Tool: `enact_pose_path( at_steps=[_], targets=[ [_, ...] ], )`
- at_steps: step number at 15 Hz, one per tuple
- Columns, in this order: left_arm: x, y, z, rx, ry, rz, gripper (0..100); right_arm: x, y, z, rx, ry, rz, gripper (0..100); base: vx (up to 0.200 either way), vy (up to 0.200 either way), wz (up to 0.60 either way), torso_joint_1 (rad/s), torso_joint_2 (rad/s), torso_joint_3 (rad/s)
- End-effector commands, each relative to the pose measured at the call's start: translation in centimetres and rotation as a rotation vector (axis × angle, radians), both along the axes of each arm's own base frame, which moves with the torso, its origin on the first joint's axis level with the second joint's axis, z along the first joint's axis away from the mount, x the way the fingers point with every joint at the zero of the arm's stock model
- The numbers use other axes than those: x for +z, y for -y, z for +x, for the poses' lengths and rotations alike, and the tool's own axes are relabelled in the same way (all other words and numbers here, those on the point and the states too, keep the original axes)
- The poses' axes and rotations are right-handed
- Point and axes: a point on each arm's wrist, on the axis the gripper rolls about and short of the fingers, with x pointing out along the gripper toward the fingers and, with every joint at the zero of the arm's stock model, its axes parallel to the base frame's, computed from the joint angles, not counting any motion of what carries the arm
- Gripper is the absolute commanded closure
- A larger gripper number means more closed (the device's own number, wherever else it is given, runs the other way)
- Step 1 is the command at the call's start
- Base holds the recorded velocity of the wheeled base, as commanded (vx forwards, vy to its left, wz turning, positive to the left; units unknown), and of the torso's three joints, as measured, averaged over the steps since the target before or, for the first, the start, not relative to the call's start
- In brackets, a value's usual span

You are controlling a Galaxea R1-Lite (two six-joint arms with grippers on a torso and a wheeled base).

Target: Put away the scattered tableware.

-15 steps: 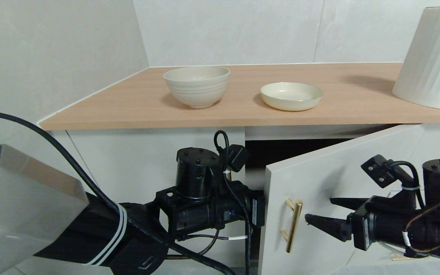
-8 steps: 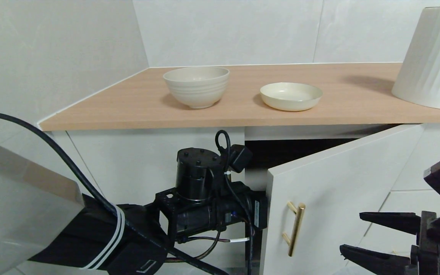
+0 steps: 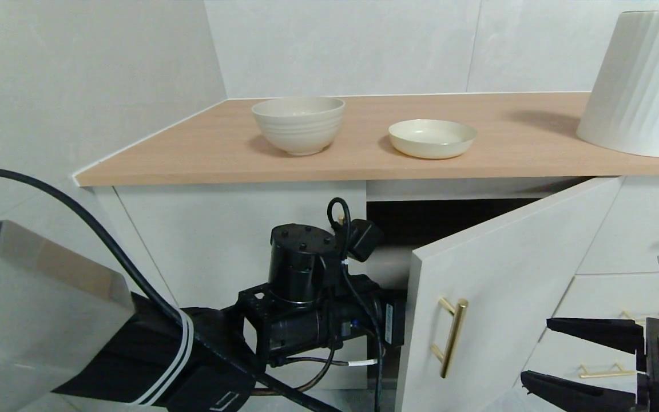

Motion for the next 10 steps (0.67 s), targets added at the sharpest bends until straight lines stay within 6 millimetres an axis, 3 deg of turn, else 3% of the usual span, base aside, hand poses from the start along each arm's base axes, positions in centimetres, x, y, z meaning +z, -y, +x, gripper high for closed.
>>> enact_pose_path(
  at_steps=[1, 5, 10],
  targets=[
    [-0.1, 0.7, 0.5, -0.002, 0.008, -0.006, 100, 0.0, 0.0, 0.0, 0.001, 0.000, 0.000, 0, 0.000, 0.000, 0.00, 0.000, 0.00, 0.000],
    [0.0, 2.8, 1.1, -0.028, 0.010, -0.008, 100, 0.5, 0.3, -0.4, 0.001, 0.026, 0.019, 0, 0.000, 0.000, 0.00, 0.000, 0.00, 0.000],
    [0.3, 3.3, 0.2, -0.019, 0.008, 0.010, 100, 1.5, 1.0, -1.4, 0.001, 0.084, 0.059, 0, 0.000, 0.000, 0.00, 0.000, 0.00, 0.000]
  ],
)
